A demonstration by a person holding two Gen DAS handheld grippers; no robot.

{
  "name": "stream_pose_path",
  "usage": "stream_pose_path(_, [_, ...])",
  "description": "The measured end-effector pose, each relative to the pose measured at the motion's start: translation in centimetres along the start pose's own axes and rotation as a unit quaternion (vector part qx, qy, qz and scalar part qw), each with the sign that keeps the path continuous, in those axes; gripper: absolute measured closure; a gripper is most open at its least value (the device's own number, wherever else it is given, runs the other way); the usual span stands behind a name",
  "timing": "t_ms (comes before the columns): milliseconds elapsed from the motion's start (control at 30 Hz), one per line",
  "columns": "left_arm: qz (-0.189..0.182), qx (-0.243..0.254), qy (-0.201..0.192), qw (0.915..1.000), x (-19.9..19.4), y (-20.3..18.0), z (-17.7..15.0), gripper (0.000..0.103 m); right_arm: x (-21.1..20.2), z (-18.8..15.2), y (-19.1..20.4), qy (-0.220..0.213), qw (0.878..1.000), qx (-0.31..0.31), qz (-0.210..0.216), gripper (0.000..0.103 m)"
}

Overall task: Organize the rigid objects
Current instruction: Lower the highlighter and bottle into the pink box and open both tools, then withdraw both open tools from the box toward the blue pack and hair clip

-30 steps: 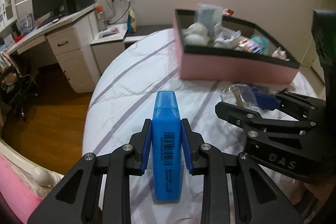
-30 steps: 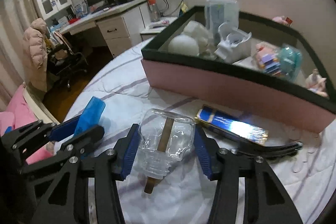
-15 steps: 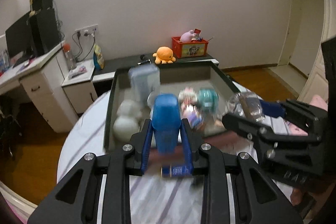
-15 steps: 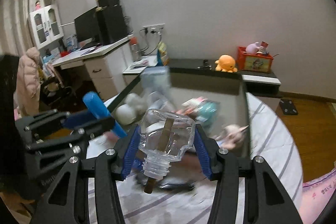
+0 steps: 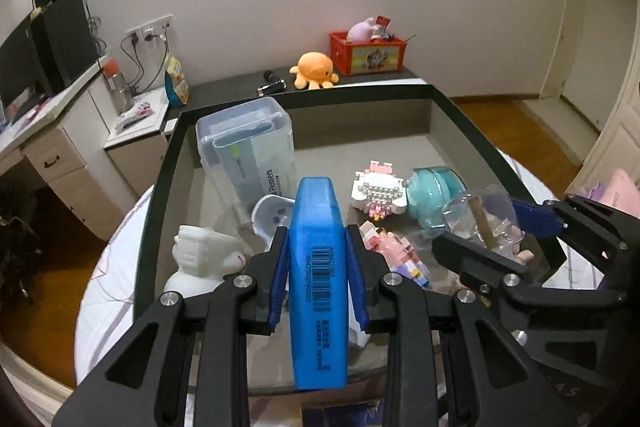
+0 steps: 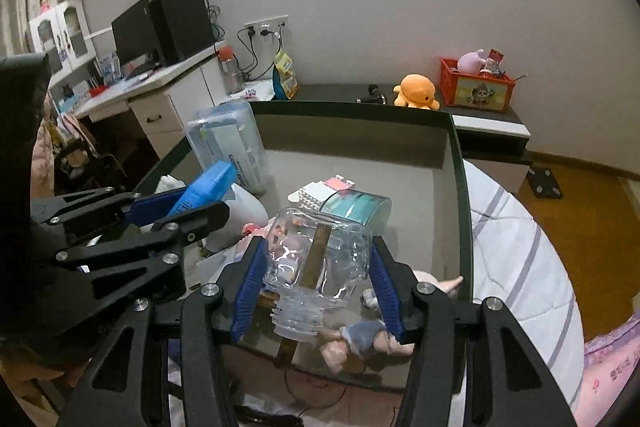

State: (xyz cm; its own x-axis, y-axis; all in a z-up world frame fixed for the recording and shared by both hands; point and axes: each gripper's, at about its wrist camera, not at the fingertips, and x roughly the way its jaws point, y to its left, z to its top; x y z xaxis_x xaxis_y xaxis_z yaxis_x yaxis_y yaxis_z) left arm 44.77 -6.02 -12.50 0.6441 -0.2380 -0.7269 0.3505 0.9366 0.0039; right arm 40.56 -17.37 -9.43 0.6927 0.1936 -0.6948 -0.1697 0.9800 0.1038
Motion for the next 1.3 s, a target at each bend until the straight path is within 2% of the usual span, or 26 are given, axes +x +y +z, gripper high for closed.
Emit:
stream_pose_path(100, [0.014, 0.002, 0.002, 0.9999, 0.2, 0.1, -0.4, 0.075, 0.1, -0.1, 0.5, 0.000, 1.000, -0.012, -0.013, 0.050])
stream_pose_path(300, [0.026, -0.002, -0.003, 0.9997, -0.1, 0.1, -1.2, 0.072, 0.4, -0.5, 0.1, -0.001, 1.000, -0.002, -0.008, 0.050])
stream_pose_path(400, [0.041, -0.005, -0.008, 0.9991, -0.3, 0.2, -1.4, 0.059, 0.1, -0.4, 0.1, -0.004, 1.000, -0.001, -0.012, 0.050])
stream_pose_path(467, [0.052, -0.014, -0.011, 0.9985, -0.6, 0.6, -1.7, 0.039, 0.0, -0.4, 0.0, -0.005, 1.000, 0.003, -0.010, 0.050])
stream_pose_path(533, [0.062, -0.022, -0.015, 0.9977, -1.0, 1.2, -2.0, 0.029, -0.3, -0.5, -0.1, -0.007, 1.000, 0.007, -0.005, 0.046])
stream_pose_path(667, [0.076, -0.037, -0.026, 0.9961, -2.5, 2.1, -2.6, 0.021, -1.0, -0.8, 0.2, -0.012, 1.000, 0.020, 0.004, 0.033])
stream_pose_path(733, [0.092, -0.040, -0.035, 0.9943, -3.5, 2.4, -3.0, 0.019, -1.6, -0.9, 0.5, -0.016, 1.000, 0.022, 0.008, 0.021])
stream_pose_path(767, [0.095, -0.042, -0.041, 0.9938, -4.1, 2.6, -3.3, 0.017, -2.1, -0.9, 0.8, -0.021, 1.000, 0.022, 0.002, 0.019])
stream_pose_path(1000, [0.099, -0.052, -0.073, 0.9910, -8.5, 2.8, -4.7, 0.013, -4.6, -1.5, 1.6, -0.045, 0.999, 0.020, -0.016, 0.013])
stream_pose_path(1200, [0.107, -0.061, -0.102, 0.9872, -12.3, 2.2, -6.5, 0.002, -7.9, -2.9, 2.7, -0.070, 0.996, 0.013, -0.054, 0.012])
stream_pose_path(1300, [0.093, -0.065, -0.114, 0.9870, -14.1, 1.6, -7.8, 0.000, -9.6, -4.0, 3.2, -0.079, 0.995, 0.008, -0.062, 0.012])
